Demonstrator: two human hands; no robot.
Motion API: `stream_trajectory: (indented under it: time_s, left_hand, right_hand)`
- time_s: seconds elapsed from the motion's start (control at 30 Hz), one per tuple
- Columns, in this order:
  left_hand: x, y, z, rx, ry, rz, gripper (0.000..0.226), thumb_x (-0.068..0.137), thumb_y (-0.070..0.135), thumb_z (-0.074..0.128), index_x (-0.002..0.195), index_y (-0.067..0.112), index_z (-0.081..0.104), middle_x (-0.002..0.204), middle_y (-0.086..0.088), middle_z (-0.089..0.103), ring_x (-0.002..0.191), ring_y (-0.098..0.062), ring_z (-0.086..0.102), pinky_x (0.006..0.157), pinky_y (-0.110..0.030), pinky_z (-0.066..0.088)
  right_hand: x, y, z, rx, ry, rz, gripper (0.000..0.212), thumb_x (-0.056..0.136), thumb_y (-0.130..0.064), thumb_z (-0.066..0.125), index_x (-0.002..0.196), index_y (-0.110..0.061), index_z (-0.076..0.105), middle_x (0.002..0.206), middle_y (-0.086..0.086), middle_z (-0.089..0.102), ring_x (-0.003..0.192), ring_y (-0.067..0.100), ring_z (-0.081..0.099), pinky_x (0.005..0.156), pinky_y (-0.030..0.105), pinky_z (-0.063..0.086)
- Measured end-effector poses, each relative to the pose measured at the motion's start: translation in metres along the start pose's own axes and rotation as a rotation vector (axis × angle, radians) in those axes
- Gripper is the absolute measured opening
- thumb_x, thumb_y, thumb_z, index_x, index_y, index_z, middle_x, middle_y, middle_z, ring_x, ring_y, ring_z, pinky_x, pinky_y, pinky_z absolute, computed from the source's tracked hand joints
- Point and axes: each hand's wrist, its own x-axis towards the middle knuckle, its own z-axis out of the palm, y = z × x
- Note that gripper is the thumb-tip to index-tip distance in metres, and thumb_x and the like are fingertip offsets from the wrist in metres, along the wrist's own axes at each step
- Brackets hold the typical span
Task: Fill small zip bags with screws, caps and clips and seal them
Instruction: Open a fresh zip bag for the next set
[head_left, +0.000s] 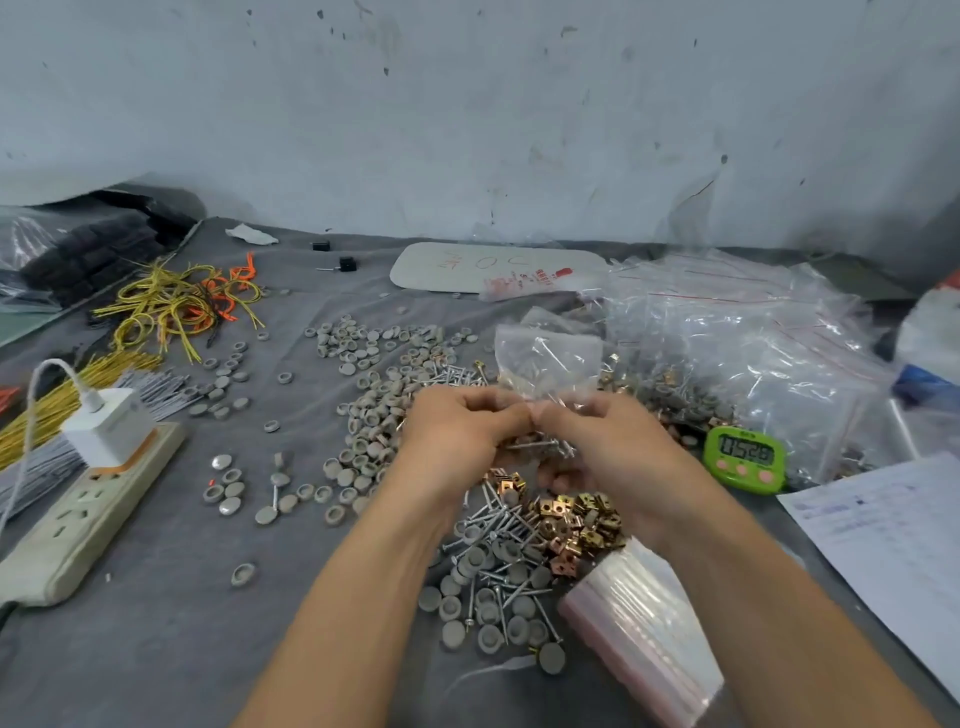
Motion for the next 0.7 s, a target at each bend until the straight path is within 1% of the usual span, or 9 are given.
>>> stream_trajectory:
  time_s: [0.1,0.17,0.27,0.33,0.37,0.4,0.47,0.6,0.7]
  left_hand:
    - [0.007,-0.002,0.019,0.052,0.056,-0.01,0.004,0.088,0.007,0.077,0.087,0.003,0.078,0.079,-0.009,0.078,0.059,-0.014,0.071,0.05,-0.02,0.053]
    - [0.01,-0.003,0.031,-0.009,-0.004,-0.034,0.018,0.091,0.014,0.076,0.109,0.01,0.075,0.104,-0.008,0.078,0.082,-0.016,0.076,0.065,-0.025,0.06]
    - [0.014,-0.007,0.037,-0.005,-0.086,-0.009,0.066,0.084,0.025,0.08,0.144,0.025,0.052,0.136,0.006,0.062,0.116,-0.012,0.066,0.098,-0.032,0.056]
    - [0.013,-0.008,0.035,0.071,-0.077,0.041,0.073,0.081,0.027,0.083,0.145,0.033,0.049,0.135,0.013,0.062,0.112,-0.003,0.066,0.092,-0.024,0.055]
    - [0.012,-0.009,0.034,0.106,-0.072,0.06,0.07,0.082,0.025,0.083,0.143,0.034,0.051,0.132,0.015,0.063,0.107,0.002,0.067,0.085,-0.017,0.054]
    - [0.011,-0.01,0.033,0.142,-0.07,0.074,0.065,0.083,0.023,0.083,0.14,0.034,0.054,0.127,0.017,0.065,0.104,0.005,0.067,0.082,-0.015,0.055]
    - [0.009,-0.012,0.033,0.226,-0.069,0.095,0.054,0.083,0.021,0.083,0.132,0.031,0.062,0.119,0.016,0.07,0.104,0.004,0.067,0.09,-0.019,0.055]
    - [-0.001,-0.018,0.04,0.393,-0.135,0.168,0.027,0.08,0.025,0.086,0.104,0.032,0.076,0.1,0.012,0.076,0.091,0.002,0.07,0.084,-0.016,0.057]
    - [-0.015,-0.023,0.051,0.603,-0.249,0.241,0.017,0.073,0.037,0.086,0.089,0.036,0.08,0.086,0.018,0.075,0.079,0.002,0.068,0.078,-0.022,0.058]
  right_hand:
    - [0.008,0.003,-0.017,0.008,0.037,0.02,0.017,0.096,-0.027,0.071,0.095,-0.01,0.075,0.073,0.011,0.076,0.053,0.018,0.065,0.048,0.029,0.051]
    - [0.018,0.003,-0.033,0.124,0.141,0.055,0.02,0.092,-0.026,0.075,0.096,-0.007,0.073,0.074,0.009,0.074,0.053,0.015,0.067,0.048,0.026,0.051]
    - [0.035,0.002,-0.062,0.451,0.403,0.037,0.06,0.087,-0.026,0.081,0.137,-0.005,0.055,0.114,0.012,0.07,0.082,0.018,0.077,0.069,0.029,0.061]
    - [0.039,0.008,-0.081,0.265,0.66,-0.013,0.087,0.084,-0.024,0.084,0.156,-0.02,0.035,0.14,0.009,0.057,0.107,0.017,0.069,0.089,0.033,0.056]
    - [0.038,0.011,-0.087,0.146,0.768,-0.052,0.088,0.083,-0.024,0.083,0.157,-0.026,0.034,0.147,0.004,0.053,0.111,0.014,0.061,0.089,0.032,0.051]
    - [0.034,0.013,-0.09,0.071,0.839,-0.095,0.083,0.084,-0.024,0.081,0.155,-0.03,0.037,0.148,-0.001,0.052,0.109,0.01,0.058,0.084,0.028,0.047]
    - [0.029,0.018,-0.092,-0.003,0.867,-0.15,0.069,0.087,-0.026,0.078,0.148,-0.033,0.046,0.139,-0.009,0.058,0.097,-0.001,0.058,0.076,0.023,0.042]
    - [0.023,0.022,-0.086,-0.185,0.735,-0.169,0.045,0.091,-0.023,0.074,0.133,-0.033,0.062,0.114,-0.016,0.068,0.094,0.001,0.063,0.087,0.031,0.053]
    - [0.017,0.025,-0.08,-0.372,0.592,-0.154,0.033,0.088,-0.018,0.072,0.118,-0.032,0.073,0.098,-0.018,0.072,0.09,-0.001,0.065,0.085,0.026,0.052]
